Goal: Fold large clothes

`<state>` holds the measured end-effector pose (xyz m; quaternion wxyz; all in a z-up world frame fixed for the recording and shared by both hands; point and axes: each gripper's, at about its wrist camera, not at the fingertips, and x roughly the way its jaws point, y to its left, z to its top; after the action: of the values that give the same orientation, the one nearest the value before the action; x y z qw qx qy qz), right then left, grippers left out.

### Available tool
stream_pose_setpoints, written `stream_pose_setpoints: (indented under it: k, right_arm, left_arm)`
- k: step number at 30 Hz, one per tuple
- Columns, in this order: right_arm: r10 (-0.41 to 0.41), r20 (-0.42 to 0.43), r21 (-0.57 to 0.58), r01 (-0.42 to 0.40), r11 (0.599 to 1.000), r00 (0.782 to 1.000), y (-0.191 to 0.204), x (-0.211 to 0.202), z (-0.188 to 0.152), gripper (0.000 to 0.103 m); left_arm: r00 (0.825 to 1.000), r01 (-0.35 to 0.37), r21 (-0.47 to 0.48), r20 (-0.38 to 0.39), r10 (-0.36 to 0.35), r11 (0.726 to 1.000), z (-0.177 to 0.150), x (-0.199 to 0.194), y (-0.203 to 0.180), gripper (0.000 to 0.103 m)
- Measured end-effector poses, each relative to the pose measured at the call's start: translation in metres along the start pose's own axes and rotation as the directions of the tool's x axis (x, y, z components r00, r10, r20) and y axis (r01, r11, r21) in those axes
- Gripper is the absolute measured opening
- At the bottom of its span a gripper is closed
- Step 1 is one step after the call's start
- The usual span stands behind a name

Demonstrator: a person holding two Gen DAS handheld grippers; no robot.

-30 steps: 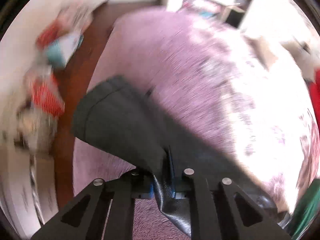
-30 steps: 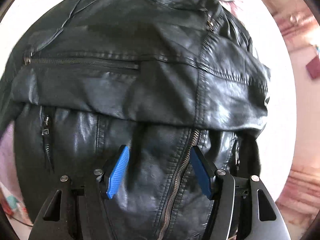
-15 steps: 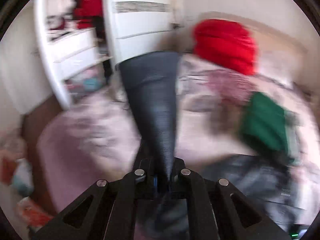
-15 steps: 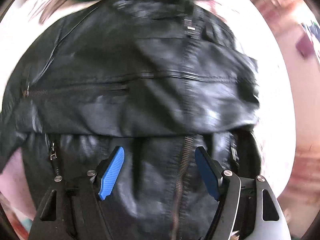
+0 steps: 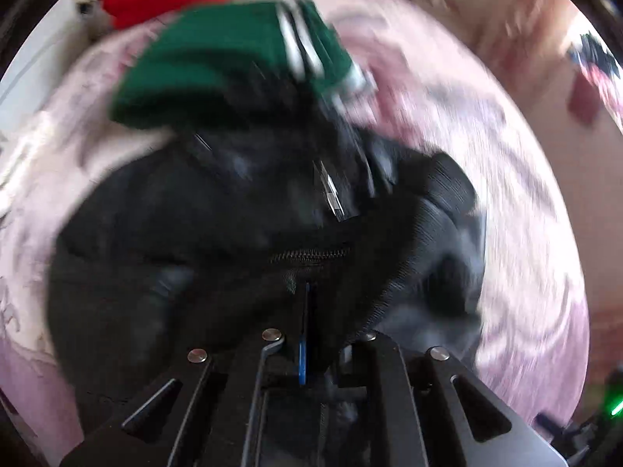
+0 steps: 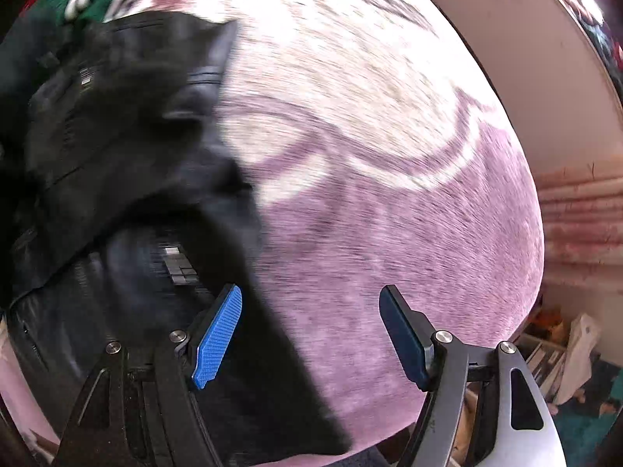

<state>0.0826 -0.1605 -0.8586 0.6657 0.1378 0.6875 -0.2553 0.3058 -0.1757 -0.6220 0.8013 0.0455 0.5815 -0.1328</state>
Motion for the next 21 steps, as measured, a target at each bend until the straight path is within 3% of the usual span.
stream_pose_setpoints:
  k: [2, 4, 5, 6, 9, 10, 12, 14, 16, 19, 20, 21]
  right_arm:
    - [0.046, -0.018, 0.021, -0.045, 0.999, 0.999, -0.025, 0.008, 0.01, 0.075]
    - [0.137, -0.041, 0.055, -0.135, 0.989, 0.99, -0.048, 0.013, 0.025, 0.075]
    - [0.211, -0.058, 0.085, -0.206, 0.975, 0.976, -0.056, 0.015, 0.024, 0.075]
    - [0.299, -0.081, 0.136, -0.287, 0.948, 0.951, -0.066, 0.019, 0.029, 0.075]
    - [0.52, -0.093, 0.287, -0.477, 0.831, 0.849, -0.082, 0.025, 0.045, 0.075]
    - [0.58, -0.075, 0.309, -0.534, 0.787, 0.811, -0.081, 0.024, 0.051, 0.075]
    - [0.64, -0.056, 0.285, -0.603, 0.745, 0.766, -0.069, 0.012, 0.086, 0.075]
    - [0.663, -0.074, 0.206, -0.64, 0.741, 0.745, -0.039, -0.001, 0.111, 0.075]
    - [0.663, -0.119, 0.122, -0.652, 0.748, 0.739, -0.014, 0.001, 0.162, 0.075]
    - [0.562, -0.266, -0.019, -0.587, 0.81, 0.783, 0.052, 0.018, 0.189, 0.075]
    - [0.511, -0.352, -0.048, -0.561, 0.826, 0.784, 0.07, 0.029, 0.185, 0.073]
    - [0.469, -0.402, -0.074, -0.538, 0.839, 0.787, 0.088, 0.031, 0.179, 0.051]
  left_arm:
    - [0.997, 0.033, 0.026, -0.07, -0.031, 0.999, -0.01, 0.012, -0.001, 0.015]
    - [0.993, 0.063, 0.021, -0.099, -0.061, 0.998, -0.016, 0.009, 0.005, 0.042]
    - [0.991, 0.082, 0.007, -0.11, -0.081, 0.997, -0.017, 0.007, 0.01, 0.076]
    - [0.985, 0.118, -0.031, -0.126, -0.121, 0.993, -0.021, 0.002, 0.02, 0.091]
    - [0.967, 0.181, -0.132, -0.155, -0.201, 0.975, -0.04, -0.016, 0.049, 0.091]
    - [0.967, 0.176, -0.152, -0.157, -0.199, 0.973, -0.05, -0.023, 0.055, 0.091]
    - [0.974, 0.14, -0.197, -0.15, -0.171, 0.97, -0.064, -0.036, 0.081, 0.092]
    - [0.984, 0.06, -0.242, -0.146, -0.097, 0.968, -0.082, -0.049, 0.11, 0.092]
    - [0.989, -0.018, -0.294, -0.144, -0.026, 0.956, -0.09, -0.059, 0.139, 0.092]
    - [0.98, -0.17, -0.368, -0.164, 0.117, 0.914, -0.101, -0.072, 0.196, 0.092]
    - [0.976, -0.195, -0.382, -0.168, 0.139, 0.903, -0.101, -0.072, 0.207, 0.091]
    - [0.973, -0.218, -0.406, -0.166, 0.163, 0.887, -0.102, -0.075, 0.224, 0.091]
